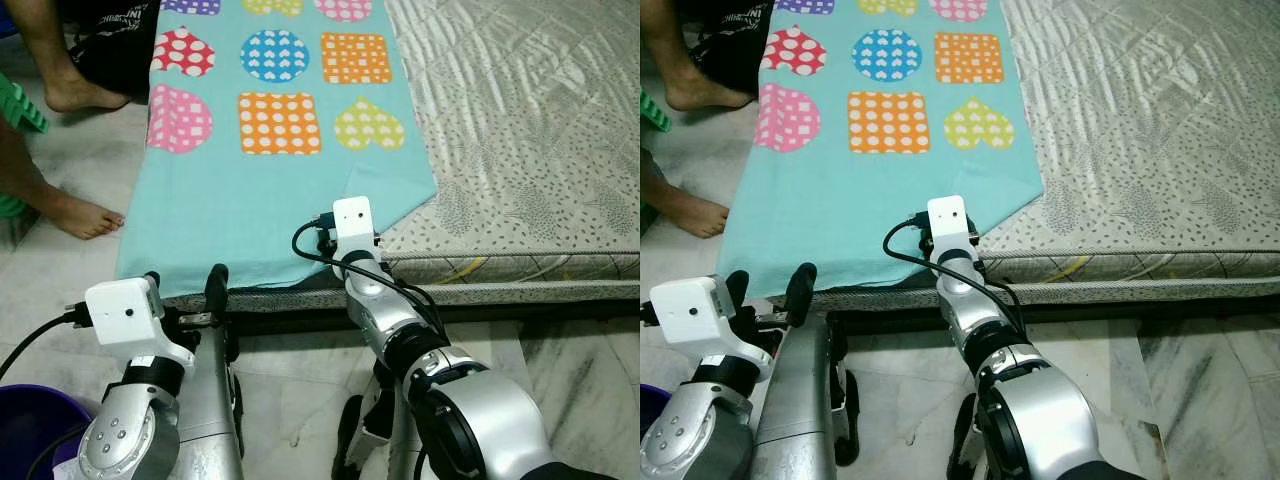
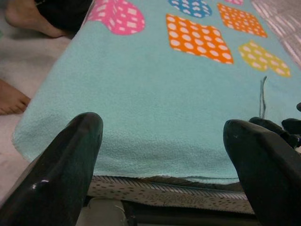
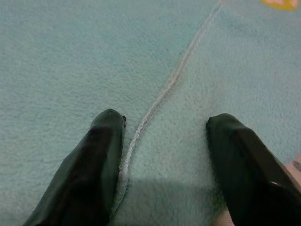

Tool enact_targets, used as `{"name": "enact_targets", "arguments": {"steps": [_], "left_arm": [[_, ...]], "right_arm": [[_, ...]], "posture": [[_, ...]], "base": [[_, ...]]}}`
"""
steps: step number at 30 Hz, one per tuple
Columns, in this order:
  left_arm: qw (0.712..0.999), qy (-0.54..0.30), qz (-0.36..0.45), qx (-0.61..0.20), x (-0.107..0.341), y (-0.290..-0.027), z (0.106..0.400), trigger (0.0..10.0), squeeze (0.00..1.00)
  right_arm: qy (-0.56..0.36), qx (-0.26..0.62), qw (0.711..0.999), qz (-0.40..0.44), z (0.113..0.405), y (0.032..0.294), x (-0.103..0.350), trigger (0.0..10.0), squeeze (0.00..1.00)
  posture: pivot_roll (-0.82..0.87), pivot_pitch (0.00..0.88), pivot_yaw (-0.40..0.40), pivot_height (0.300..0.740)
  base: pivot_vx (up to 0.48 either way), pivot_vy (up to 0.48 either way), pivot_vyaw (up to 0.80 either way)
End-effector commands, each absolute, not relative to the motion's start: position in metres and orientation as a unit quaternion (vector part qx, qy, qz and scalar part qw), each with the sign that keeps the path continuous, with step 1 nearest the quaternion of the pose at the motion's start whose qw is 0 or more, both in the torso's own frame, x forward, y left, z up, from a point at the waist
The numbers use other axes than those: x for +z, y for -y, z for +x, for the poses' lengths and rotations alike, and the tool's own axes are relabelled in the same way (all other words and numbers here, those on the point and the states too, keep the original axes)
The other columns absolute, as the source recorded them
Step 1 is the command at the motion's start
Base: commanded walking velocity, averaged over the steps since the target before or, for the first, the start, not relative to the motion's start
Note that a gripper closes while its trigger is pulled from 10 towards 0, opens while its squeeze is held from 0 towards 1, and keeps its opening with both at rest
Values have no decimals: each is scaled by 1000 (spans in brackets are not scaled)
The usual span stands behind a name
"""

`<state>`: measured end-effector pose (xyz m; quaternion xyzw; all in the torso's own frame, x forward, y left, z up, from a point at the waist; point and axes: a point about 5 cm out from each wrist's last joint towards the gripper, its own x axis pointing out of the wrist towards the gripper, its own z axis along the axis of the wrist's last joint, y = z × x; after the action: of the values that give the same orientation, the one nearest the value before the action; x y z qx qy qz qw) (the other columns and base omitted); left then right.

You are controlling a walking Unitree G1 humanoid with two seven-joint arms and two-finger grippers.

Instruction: Clean up the room

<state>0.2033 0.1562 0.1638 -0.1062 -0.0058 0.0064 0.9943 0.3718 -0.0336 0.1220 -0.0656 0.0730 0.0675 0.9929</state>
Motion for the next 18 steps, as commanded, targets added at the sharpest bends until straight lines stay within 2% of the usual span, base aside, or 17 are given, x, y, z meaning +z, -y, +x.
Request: {"name": "enact_targets", "arguments": {"steps": [1, 8, 18], "left_arm": [[994, -4, -105, 8, 160, -156, 202, 10000, 0], [994, 0, -106, 3, 160, -155, 206, 10000, 0], [994, 8, -108, -4, 161, -154, 214, 10000, 0]], "right_arm": [[-98, 84, 990, -59, 362, 9, 117, 0, 0], [-116, 65, 990, -53, 362, 22, 107, 0, 0], [-156, 40, 987, 21, 355, 45, 84, 0, 0]], "posture": [[320, 320, -122, 534], [312, 306, -119, 534], [286, 273, -117, 534]], "base": [[0, 0, 0], [0, 0, 0], [0, 0, 0]]}}
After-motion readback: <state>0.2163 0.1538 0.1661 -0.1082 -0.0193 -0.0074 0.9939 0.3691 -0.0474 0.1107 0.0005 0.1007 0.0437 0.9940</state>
